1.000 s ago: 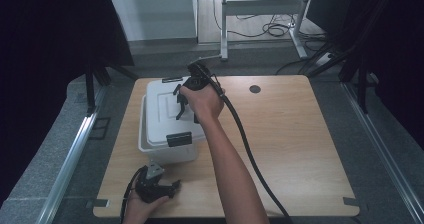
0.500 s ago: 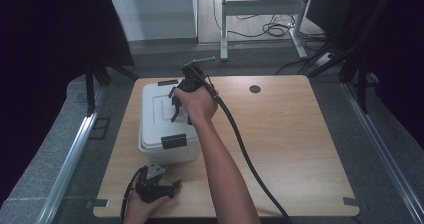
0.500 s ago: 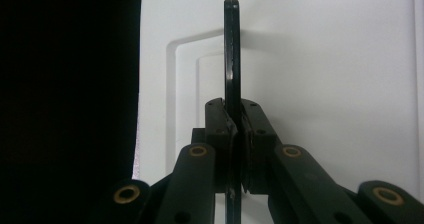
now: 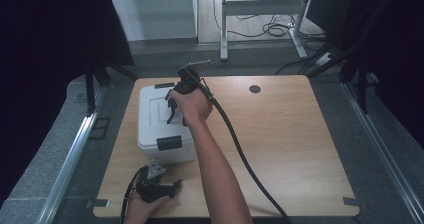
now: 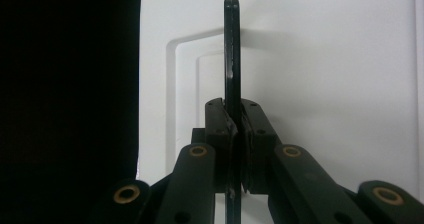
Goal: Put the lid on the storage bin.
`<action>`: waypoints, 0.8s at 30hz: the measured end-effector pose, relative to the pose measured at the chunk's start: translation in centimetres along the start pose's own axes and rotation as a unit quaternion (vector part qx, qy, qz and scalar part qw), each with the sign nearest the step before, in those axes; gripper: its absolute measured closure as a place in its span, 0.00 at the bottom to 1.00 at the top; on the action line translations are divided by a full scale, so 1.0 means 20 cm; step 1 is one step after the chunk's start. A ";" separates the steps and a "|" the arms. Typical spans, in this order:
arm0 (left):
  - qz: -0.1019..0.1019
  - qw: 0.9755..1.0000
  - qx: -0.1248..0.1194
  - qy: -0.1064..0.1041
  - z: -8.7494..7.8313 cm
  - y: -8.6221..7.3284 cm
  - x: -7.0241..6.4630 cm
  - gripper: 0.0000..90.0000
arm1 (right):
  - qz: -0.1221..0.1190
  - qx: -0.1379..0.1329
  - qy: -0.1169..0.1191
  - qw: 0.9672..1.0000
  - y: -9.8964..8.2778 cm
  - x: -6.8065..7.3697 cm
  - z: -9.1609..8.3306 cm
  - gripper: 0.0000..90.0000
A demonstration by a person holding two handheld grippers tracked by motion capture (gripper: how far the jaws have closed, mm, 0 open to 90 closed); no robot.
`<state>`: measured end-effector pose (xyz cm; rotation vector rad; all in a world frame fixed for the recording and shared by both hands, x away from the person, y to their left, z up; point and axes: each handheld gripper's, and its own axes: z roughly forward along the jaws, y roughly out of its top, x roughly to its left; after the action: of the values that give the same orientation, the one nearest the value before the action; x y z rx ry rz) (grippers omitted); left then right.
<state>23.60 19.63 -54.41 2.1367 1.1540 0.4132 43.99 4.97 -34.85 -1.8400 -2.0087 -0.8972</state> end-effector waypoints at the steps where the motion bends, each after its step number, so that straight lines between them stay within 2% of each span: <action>1: 0.001 1.000 0.000 0.000 0.00 0.00 0.00 0.14 | 0.000 0.002 0.000 1.000 0.00 0.00 0.01 0.94; 6: 0.004 1.000 0.000 0.000 0.00 0.00 0.00 0.14 | 0.008 0.007 -0.005 1.000 0.01 -0.02 0.07 0.94; 10: 0.002 1.000 -0.001 0.000 0.00 0.00 0.00 0.14 | 0.019 0.011 0.003 1.000 0.01 -0.04 0.10 0.93; 24: 0.001 1.000 -0.001 0.000 0.00 0.00 0.00 0.14 | 0.008 0.007 0.004 1.000 0.00 -0.05 0.11 0.92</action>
<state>23.58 19.60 -54.42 2.1364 1.1500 0.4149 44.54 5.48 -37.11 -1.8388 -1.9881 -0.8822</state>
